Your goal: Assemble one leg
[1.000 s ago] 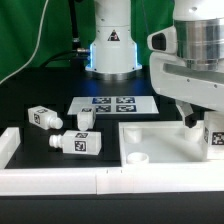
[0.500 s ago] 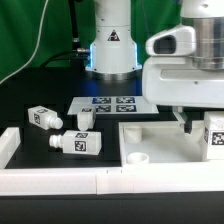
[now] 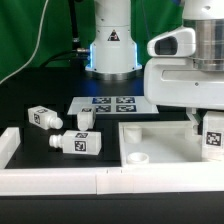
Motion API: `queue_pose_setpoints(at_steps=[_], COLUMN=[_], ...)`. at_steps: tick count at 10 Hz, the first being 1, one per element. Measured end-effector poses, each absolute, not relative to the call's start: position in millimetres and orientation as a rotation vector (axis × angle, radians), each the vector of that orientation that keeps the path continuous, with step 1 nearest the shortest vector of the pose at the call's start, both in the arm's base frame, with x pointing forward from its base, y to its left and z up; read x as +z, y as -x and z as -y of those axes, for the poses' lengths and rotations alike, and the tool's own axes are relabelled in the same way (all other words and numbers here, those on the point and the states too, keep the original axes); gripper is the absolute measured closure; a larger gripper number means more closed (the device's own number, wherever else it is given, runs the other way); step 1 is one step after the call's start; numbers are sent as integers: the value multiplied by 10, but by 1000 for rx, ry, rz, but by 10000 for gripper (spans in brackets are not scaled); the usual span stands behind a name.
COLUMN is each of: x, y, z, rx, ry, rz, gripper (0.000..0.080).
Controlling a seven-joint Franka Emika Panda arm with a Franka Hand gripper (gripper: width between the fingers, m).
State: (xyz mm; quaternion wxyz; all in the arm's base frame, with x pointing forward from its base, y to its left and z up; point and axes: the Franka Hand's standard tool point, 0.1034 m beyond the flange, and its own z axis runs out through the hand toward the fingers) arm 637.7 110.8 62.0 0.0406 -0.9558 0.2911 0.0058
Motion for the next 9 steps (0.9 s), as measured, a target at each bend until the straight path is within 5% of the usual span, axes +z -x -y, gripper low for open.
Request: queue_pose_setpoints(at_steps=[9], x=[619], y=[-6428], z=[-1108], rx=[119], ry=[1886], rz=[-2381], gripper=[517])
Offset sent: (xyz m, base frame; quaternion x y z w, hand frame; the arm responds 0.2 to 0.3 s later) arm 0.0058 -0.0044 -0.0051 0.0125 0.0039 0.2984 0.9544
